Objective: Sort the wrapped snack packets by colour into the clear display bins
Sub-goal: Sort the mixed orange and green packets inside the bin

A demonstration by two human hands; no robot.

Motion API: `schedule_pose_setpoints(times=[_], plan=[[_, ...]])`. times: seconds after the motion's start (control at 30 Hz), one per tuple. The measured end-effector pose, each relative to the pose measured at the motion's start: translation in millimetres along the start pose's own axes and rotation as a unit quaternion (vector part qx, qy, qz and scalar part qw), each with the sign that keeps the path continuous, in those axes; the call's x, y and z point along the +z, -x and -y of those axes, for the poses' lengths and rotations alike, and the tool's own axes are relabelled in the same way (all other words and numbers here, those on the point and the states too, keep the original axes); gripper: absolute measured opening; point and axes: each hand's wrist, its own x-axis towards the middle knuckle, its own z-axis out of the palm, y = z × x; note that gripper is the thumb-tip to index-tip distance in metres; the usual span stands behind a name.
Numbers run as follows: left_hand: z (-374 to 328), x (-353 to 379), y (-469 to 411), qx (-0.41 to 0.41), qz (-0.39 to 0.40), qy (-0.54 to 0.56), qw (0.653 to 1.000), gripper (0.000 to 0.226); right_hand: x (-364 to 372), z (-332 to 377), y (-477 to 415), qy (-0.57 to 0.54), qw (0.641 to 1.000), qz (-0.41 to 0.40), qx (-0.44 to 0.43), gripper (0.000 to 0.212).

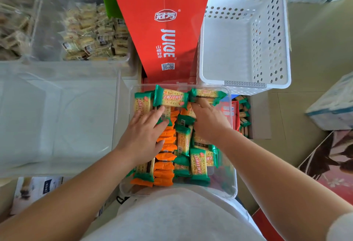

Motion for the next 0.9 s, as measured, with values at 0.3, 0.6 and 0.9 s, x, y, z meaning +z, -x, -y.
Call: schedule_pose_setpoints(times=[0.3,0.6,0.9], plan=[[-0.1,2.8,29.5,0.001,-0.050,0.015,0.999,0.040,14.6,3.7,10.0,0.082,0.996,-0.018,0.008,0.065],[-7.0,9.5,67.4,-0.071,-0.047,-0.066,0.994,0.073,17.5,-0.9,21.3,0.055,0.998,-0.040,0.014,0.054],[-28.5,-1.3,68.1,-0.171,0.082,-0.077,0.979,0.110,0.5,-1.2,41.1,-0.016,0.996,-0.088,0.031,0.017]])
